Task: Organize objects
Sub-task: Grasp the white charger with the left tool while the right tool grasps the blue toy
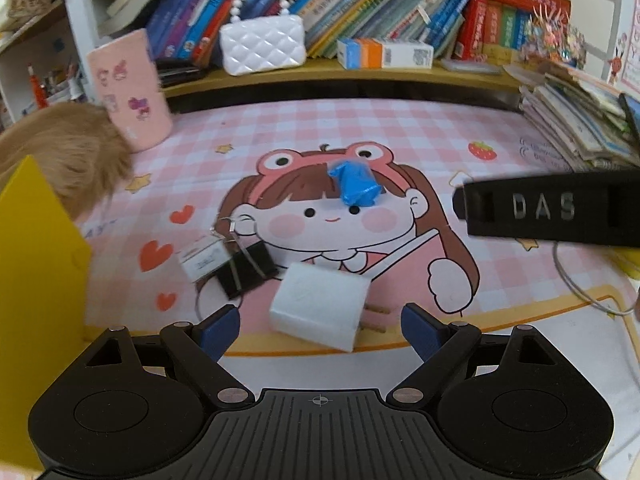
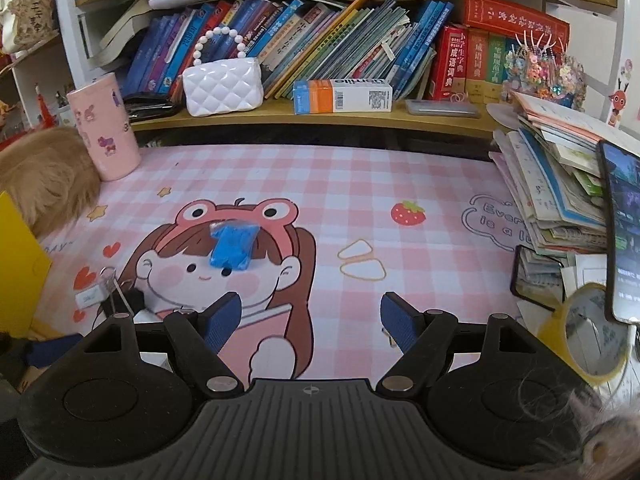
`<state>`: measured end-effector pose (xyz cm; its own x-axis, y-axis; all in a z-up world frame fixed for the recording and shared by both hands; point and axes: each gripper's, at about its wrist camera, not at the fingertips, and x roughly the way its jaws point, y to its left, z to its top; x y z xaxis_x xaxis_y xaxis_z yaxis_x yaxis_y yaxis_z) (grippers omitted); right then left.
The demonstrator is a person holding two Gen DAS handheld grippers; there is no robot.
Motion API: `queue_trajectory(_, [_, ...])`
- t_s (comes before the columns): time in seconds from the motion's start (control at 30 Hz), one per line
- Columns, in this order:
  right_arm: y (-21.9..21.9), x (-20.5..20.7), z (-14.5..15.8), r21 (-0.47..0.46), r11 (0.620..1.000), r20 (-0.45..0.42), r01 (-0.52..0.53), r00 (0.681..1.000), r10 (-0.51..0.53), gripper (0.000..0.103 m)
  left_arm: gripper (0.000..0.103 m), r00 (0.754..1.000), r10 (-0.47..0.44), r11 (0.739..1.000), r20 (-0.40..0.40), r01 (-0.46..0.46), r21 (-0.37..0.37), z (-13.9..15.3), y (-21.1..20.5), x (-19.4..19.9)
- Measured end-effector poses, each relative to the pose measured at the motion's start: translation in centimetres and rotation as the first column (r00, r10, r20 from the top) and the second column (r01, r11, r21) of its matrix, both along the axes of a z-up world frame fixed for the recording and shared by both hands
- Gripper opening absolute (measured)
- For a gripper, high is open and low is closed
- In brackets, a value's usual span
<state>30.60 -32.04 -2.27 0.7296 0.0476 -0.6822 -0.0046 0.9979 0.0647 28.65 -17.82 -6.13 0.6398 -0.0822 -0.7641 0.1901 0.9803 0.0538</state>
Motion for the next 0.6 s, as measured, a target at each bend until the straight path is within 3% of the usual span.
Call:
queue_trajectory(0.13, [-0.2,1.1,-0.2,0.011,1.000,-0.003,0.003,1.000,-0.003,0.075,0.087,1.000,-0.014,1.000,-0.006,0.015,0.006,-0.9,-0.4,0.8])
queue_trajectory(0.27, [-0.2,2.3,-0.4,0.032,0.999,-0.002,-0.017,1.000,0.017,0.075,0.071,1.000,-0.021,1.000,-0.018,0.021,-0.017,-1.5,-0.1,1.3])
queue_trajectory(0.6, [2.2,6.3,-2.2,0.035,0.990,-0.017,-0.140,0.990,0.140,0.073,0.071,0.996,0.085,0.991,-0.017,-0.087,-0.106,1.0,3.3,-1.0])
